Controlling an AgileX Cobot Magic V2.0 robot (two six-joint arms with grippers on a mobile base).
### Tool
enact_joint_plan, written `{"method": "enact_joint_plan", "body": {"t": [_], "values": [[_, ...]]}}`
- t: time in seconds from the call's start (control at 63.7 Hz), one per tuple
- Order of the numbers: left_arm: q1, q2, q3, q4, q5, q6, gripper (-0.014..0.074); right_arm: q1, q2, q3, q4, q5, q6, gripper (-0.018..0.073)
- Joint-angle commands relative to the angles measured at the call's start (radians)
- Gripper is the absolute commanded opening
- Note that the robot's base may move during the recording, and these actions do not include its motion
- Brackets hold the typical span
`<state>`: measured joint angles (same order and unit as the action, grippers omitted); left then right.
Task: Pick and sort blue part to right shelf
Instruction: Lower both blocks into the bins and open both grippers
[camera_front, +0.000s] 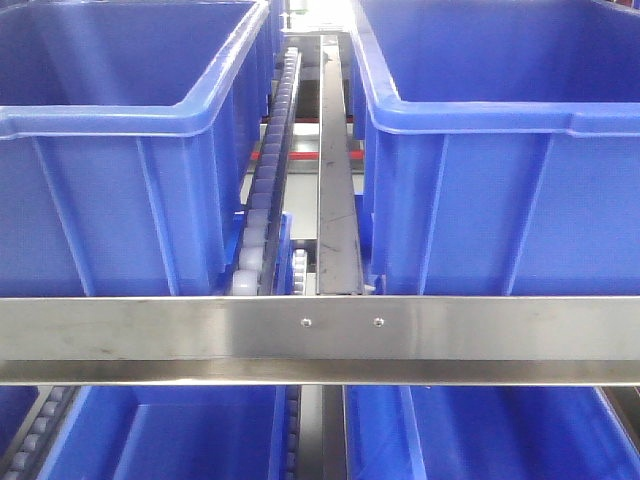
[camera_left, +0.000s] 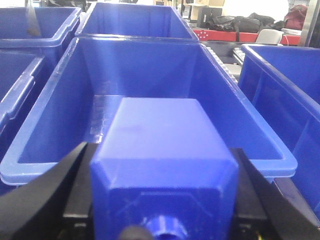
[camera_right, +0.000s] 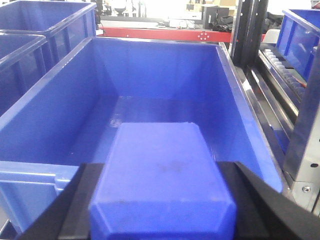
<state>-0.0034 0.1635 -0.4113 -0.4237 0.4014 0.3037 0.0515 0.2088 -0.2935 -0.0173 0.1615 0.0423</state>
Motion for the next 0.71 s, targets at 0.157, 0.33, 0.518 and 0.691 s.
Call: {"method": "enact_joint_plan", "body": {"t": [0.157, 0.33, 0.518, 0.691], "values": [[0.001, 0.011, -0.028, -0.023, -0.097, -0.003, 0.0332, -0.005, 0.009, -0.029, -0.011, -0.107, -0.009, 0.0402], [-0.012, 0.023, -0.039, -0.041, -0.095, 0.081, 0.0332, -0.005, 0.017, -0.079, -0.008, -0.096, -0.009, 0.0402], [-0.112, 0.13, -0.091, -0.068, -0.116, 0.13, 0.0332, -0.005, 0.138, -0.173, -0.011, -0.045, -0.009, 0.0402], [-0.195, 0.263, -0.125, -0.068, -0.24, 0.13, 0.0332, -0.005, 0.318, -0.258, -0.011, -0.077, -0.009, 0.0402]]}}
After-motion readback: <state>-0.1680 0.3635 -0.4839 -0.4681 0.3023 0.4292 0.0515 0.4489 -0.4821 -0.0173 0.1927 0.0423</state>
